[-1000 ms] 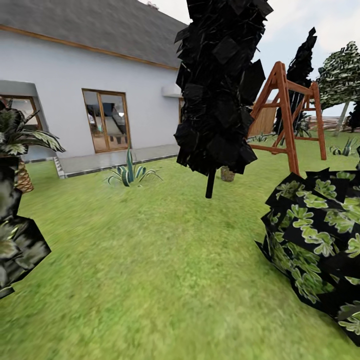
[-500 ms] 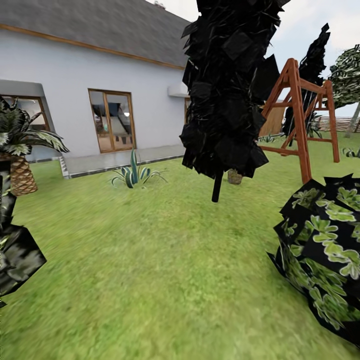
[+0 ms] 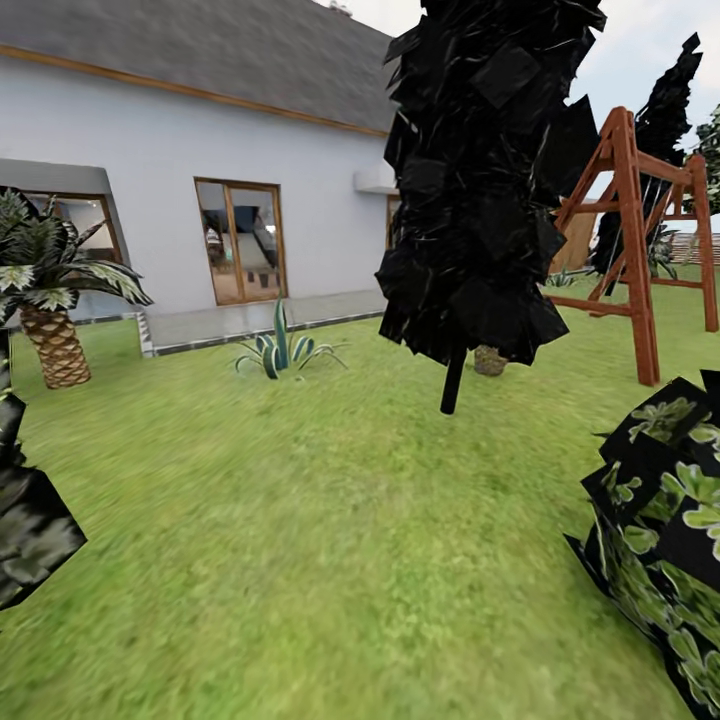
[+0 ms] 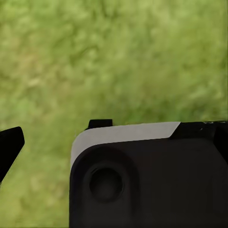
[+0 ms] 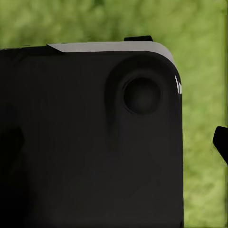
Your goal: Take the three Easter eggs out of the wicker basket on the lawn in the garden, then place them on the lawn next to a single tree (choose any tree) so that all three eggs are next to the same tree and none are left in the basket.
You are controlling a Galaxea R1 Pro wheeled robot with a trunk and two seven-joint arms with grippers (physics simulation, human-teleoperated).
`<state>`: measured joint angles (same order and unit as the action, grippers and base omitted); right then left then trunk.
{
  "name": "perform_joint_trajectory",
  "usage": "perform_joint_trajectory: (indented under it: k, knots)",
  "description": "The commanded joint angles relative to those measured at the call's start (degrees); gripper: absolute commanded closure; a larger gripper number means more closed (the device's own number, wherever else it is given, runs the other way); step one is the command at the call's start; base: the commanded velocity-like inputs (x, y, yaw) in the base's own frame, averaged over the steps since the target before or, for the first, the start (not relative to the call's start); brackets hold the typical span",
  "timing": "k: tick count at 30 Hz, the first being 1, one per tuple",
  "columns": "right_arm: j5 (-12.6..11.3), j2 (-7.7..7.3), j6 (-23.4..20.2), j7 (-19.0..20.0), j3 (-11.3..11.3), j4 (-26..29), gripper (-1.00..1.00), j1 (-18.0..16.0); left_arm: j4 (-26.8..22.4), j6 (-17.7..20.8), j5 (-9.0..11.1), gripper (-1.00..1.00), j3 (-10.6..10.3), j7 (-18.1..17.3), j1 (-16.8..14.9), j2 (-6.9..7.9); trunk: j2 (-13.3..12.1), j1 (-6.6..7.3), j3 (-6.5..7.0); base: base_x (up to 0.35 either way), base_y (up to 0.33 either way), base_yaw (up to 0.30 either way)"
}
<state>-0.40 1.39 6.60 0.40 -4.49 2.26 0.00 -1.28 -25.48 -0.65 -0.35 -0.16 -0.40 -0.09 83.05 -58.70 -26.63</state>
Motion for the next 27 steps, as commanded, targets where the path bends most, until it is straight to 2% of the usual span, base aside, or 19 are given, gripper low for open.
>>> perform_joint_trajectory:
  k: [1, 13, 27]
  knots:
    - [0.0, 0.02, 0.2, 0.0, -0.4, 0.0, -1.0, 0.0, 0.0, -0.2, -0.1, -1.0, 0.0, 0.0, 0.0, 0.0, 0.0, -0.03, -0.05, 0.328, -0.059, 0.065]
    - [0.0, 0.02, 0.2, 0.0, -0.4, 0.0, -1.0, 0.0, 0.0, -0.2, -0.1, -1.0, 0.0, 0.0, 0.0, 0.0, 0.0, -0.03, -0.05, 0.327, -0.044, 0.189]
    - [0.0, 0.02, 0.2, 0.0, -0.4, 0.0, -1.0, 0.0, 0.0, -0.2, -0.1, -1.0, 0.0, 0.0, 0.0, 0.0, 0.0, -0.03, -0.05, 0.325, -0.045, 0.07]
